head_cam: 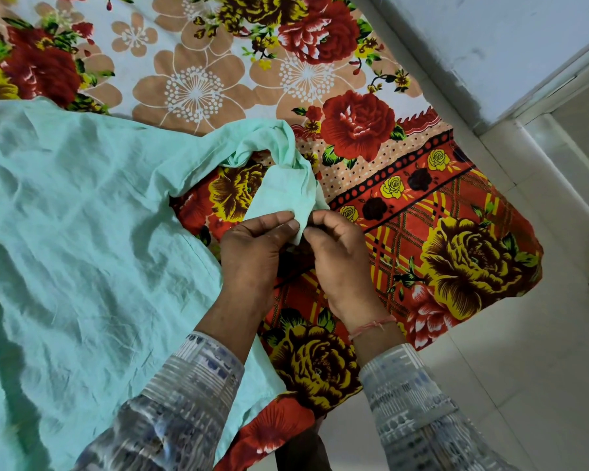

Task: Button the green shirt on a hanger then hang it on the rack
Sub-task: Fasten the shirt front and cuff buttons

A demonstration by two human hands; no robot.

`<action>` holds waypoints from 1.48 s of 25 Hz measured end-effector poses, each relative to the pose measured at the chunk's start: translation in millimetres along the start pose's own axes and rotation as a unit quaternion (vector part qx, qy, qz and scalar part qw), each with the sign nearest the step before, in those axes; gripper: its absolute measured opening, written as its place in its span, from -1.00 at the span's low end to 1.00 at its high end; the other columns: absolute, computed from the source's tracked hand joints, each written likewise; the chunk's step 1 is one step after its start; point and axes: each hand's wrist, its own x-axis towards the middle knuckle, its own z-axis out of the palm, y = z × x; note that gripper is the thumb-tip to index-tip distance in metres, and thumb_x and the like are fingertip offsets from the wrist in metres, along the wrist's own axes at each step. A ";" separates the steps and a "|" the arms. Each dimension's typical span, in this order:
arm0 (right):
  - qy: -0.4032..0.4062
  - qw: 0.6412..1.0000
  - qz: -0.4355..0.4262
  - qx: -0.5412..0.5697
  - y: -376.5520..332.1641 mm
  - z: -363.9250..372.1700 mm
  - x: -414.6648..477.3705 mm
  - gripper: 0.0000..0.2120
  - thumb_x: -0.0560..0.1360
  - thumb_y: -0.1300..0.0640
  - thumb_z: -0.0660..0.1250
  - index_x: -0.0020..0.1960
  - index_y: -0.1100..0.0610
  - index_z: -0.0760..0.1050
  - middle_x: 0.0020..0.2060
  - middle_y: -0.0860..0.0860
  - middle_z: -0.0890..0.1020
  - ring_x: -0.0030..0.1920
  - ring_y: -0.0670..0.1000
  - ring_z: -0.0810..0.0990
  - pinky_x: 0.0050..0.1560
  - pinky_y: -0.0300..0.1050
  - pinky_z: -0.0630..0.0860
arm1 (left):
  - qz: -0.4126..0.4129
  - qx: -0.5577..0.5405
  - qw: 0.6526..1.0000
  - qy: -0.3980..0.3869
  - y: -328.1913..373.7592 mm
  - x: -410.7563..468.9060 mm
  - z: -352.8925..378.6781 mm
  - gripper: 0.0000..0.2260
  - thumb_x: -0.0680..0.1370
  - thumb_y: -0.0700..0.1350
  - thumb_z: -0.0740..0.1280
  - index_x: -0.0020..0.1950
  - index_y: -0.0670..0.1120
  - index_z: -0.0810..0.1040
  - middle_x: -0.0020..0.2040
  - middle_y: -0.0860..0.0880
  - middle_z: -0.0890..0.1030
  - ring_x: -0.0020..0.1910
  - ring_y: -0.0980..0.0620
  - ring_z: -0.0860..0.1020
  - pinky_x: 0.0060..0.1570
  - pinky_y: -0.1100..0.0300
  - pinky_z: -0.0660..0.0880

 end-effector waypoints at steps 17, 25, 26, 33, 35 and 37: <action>0.055 0.937 0.216 0.268 -11.7 15.9 -1.7 -0.88 0.62 0.30 0.38 0.08 0.10 0.54 0.05 0.14 0.76 0.00 0.13 0.76 -0.15 -0.04 0.66 | -0.022 0.001 0.999 -0.042 3.2 4.0 -10.2 -0.85 0.56 -0.34 0.49 0.10 -0.19 0.77 -0.07 -0.22 0.79 -0.24 -0.09 0.73 -0.28 0.12 0.66; 0.148 0.984 -0.016 -0.093 -12.5 16.3 -3.9 -0.74 0.59 -0.09 0.41 0.21 0.00 0.62 0.25 0.02 0.51 0.03 -0.04 0.68 0.13 0.08 0.68 | 0.026 -0.003 0.999 -0.028 9.6 -12.3 -10.0 -0.49 0.55 -0.31 0.53 0.48 -0.07 0.56 0.01 -0.10 0.71 -0.36 0.01 0.65 -0.42 0.18 0.58; 0.152 0.986 0.017 -0.070 -13.8 15.7 -5.1 -0.65 0.54 -0.11 0.45 0.28 -0.03 0.56 0.29 0.03 0.48 0.05 -0.05 0.67 0.14 0.08 0.68 | 0.027 -0.006 0.999 -0.023 9.3 -13.9 -8.7 -0.39 0.52 -0.34 0.54 0.54 -0.06 0.50 0.14 -0.11 0.70 -0.30 0.01 0.67 -0.42 0.18 0.57; 0.121 0.990 0.074 -0.001 -11.9 4.2 -6.2 -0.44 0.51 0.35 0.45 0.43 -0.03 0.46 -0.06 -0.05 0.68 -0.07 -0.02 0.74 -0.06 0.00 0.73 | 0.007 -0.042 0.999 -0.020 -6.1 -21.1 -4.0 -0.37 0.46 -0.46 0.51 0.44 0.03 0.62 0.26 -0.14 0.71 0.10 -0.14 0.76 -0.10 0.09 0.71; 0.142 0.984 0.033 -0.102 -6.1 -0.2 -4.6 -0.42 0.49 0.34 0.44 0.43 -0.02 0.47 -0.06 -0.11 0.66 -0.15 -0.12 0.68 -0.09 -0.02 0.70 | 0.017 0.013 1.000 0.023 -15.1 -21.2 -5.8 -0.49 0.48 -0.40 0.51 0.35 0.02 0.67 0.24 -0.17 0.72 0.06 -0.15 0.72 -0.20 0.11 0.66; 0.157 0.969 -0.006 -0.191 -3.5 -2.6 -6.2 -0.43 0.48 0.33 0.43 0.45 0.02 0.47 0.03 -0.09 0.65 -0.11 -0.13 0.64 -0.08 -0.10 0.62 | 0.015 0.071 0.996 0.046 -20.2 -23.6 -11.1 -0.45 0.48 -0.31 0.54 0.43 0.02 0.58 0.13 -0.15 0.73 -0.05 -0.12 0.72 -0.31 0.12 0.59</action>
